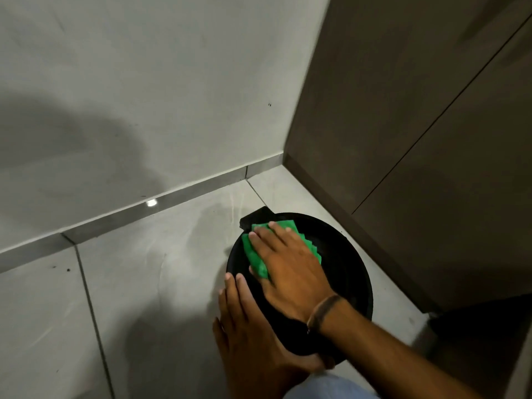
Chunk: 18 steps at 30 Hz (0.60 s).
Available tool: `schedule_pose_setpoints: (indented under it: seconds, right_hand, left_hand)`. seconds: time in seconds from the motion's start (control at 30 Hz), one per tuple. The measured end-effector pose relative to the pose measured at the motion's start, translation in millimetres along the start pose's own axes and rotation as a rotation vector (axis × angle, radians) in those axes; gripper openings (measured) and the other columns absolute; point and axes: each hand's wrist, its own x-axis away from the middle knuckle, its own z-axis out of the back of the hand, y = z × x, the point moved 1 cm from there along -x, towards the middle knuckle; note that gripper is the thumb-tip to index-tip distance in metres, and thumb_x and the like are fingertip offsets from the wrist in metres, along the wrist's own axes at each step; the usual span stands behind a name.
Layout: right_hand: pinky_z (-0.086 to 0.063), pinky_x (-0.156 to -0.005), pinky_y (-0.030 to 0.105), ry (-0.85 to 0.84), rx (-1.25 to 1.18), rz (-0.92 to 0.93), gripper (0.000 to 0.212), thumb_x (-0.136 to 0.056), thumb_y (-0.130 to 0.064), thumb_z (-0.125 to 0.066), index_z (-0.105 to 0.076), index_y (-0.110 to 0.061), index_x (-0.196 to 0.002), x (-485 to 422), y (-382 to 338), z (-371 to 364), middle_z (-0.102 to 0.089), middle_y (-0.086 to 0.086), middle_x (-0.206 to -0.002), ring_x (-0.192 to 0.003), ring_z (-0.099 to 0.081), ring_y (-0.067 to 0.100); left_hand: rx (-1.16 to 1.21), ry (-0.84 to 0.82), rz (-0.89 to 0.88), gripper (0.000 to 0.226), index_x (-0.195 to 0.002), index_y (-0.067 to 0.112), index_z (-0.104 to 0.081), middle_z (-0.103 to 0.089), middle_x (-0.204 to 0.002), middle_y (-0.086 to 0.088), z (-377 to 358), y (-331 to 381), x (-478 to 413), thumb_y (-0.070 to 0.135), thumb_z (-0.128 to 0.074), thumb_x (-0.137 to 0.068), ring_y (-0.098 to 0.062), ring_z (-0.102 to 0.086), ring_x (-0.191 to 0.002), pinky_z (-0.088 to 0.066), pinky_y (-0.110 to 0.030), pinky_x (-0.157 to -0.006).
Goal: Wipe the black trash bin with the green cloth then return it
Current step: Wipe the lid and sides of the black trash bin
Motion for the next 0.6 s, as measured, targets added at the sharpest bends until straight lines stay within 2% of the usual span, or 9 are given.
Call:
schedule_pose_setpoints:
  seconds: [0.1,0.2,0.27,0.33,0.37,0.4,0.47,0.53,0.6]
  right_hand:
    - [-0.033,-0.121,0.039,-0.048,-0.016,0.015,0.05,-0.095,-0.037,-0.057,-0.058,-0.019,-0.141,-47,0,5,-0.062,0.002,-0.146,-0.14,-0.05,0.028]
    - [-0.037,-0.112,0.04,-0.111,0.032,0.001,0.04,-0.095,-0.038,-0.055,-0.066,-0.017,-0.128,-89,-11,13,-0.068,0.003,-0.132,-0.128,-0.056,0.029]
    - [-0.035,-0.115,0.042,-0.113,0.063,0.058,0.045,-0.092,-0.042,-0.051,-0.068,-0.019,-0.127,-70,-21,9,-0.068,0.002,-0.132,-0.129,-0.054,0.028]
    - [-0.03,-0.123,0.045,-0.104,0.004,0.132,0.056,-0.089,-0.05,-0.049,-0.065,-0.02,-0.134,-28,-36,0,-0.064,0.002,-0.141,-0.138,-0.048,0.027]
    - [-0.027,-0.126,0.047,-0.091,-0.04,0.149,0.06,-0.091,-0.052,-0.047,-0.062,-0.021,-0.14,-8,-41,-3,-0.061,0.002,-0.147,-0.143,-0.044,0.027]
    - [-0.025,-0.128,0.046,-0.071,-0.083,0.134,0.061,-0.092,-0.053,-0.046,-0.058,-0.023,-0.144,5,-39,-4,-0.059,0.0,-0.151,-0.147,-0.041,0.025]
    - [-0.022,-0.129,0.04,-0.006,-0.128,0.037,0.06,-0.093,-0.046,-0.049,-0.053,-0.024,-0.149,15,-18,0,-0.055,-0.002,-0.156,-0.15,-0.04,0.022]
    - [-0.021,-0.128,0.033,0.015,-0.134,-0.123,0.059,-0.094,-0.033,-0.058,-0.052,-0.02,-0.151,12,19,12,-0.054,0.0,-0.157,-0.149,-0.044,0.023]
    - [-0.034,-0.12,0.034,-0.003,-0.16,-0.264,0.048,-0.097,-0.031,-0.06,-0.06,-0.019,-0.144,-3,51,29,-0.063,0.003,-0.147,-0.137,-0.056,0.027]
  left_hand:
    - [-0.023,0.005,-0.032,0.19,-0.167,0.029,0.002,-0.007,-0.177,0.005,-7,-8,-2,0.101,-0.064,-0.004,-0.026,-0.012,-0.164,-0.031,-0.059,-0.126]
    - [-0.015,0.027,-0.038,0.191,-0.169,0.025,-0.007,-0.018,-0.175,0.003,-12,-8,-2,0.114,-0.047,-0.005,-0.028,-0.021,-0.162,-0.032,-0.059,-0.122]
    - [-0.046,-0.047,-0.032,0.163,-0.17,0.026,-0.009,-0.018,-0.177,-0.002,-12,-7,-6,0.113,-0.041,-0.036,-0.029,-0.021,-0.162,-0.026,-0.057,-0.128]
    - [-0.177,-0.032,-0.062,0.114,-0.166,0.014,-0.03,-0.031,-0.172,-0.018,-12,-17,-3,0.078,-0.035,-0.072,-0.04,-0.035,-0.158,-0.037,-0.063,-0.123]
    - [-0.239,0.038,-0.1,0.101,-0.158,0.005,-0.046,-0.045,-0.163,-0.026,-14,-20,-2,0.062,-0.037,-0.074,-0.047,-0.047,-0.149,-0.046,-0.069,-0.113]
    - [-0.248,0.073,-0.12,0.098,-0.151,0.0,-0.054,-0.052,-0.157,-0.029,-16,-23,-1,0.057,-0.041,-0.073,-0.051,-0.054,-0.142,-0.05,-0.073,-0.106]
    - [-0.222,0.076,-0.121,0.112,-0.163,0.01,-0.038,-0.038,-0.17,-0.018,-11,-19,4,0.068,-0.055,-0.068,-0.041,-0.041,-0.155,-0.045,-0.067,-0.115]
    - [-0.091,-0.003,-0.076,0.164,-0.17,0.021,-0.011,-0.016,-0.178,-0.004,-4,-6,4,0.085,-0.076,-0.034,-0.03,-0.018,-0.164,-0.032,-0.061,-0.126]
    - [-0.056,-0.087,-0.083,0.192,-0.169,0.019,-0.003,-0.012,-0.177,-0.006,-3,-5,2,0.098,-0.069,-0.007,-0.033,-0.015,-0.164,-0.03,-0.062,-0.126]
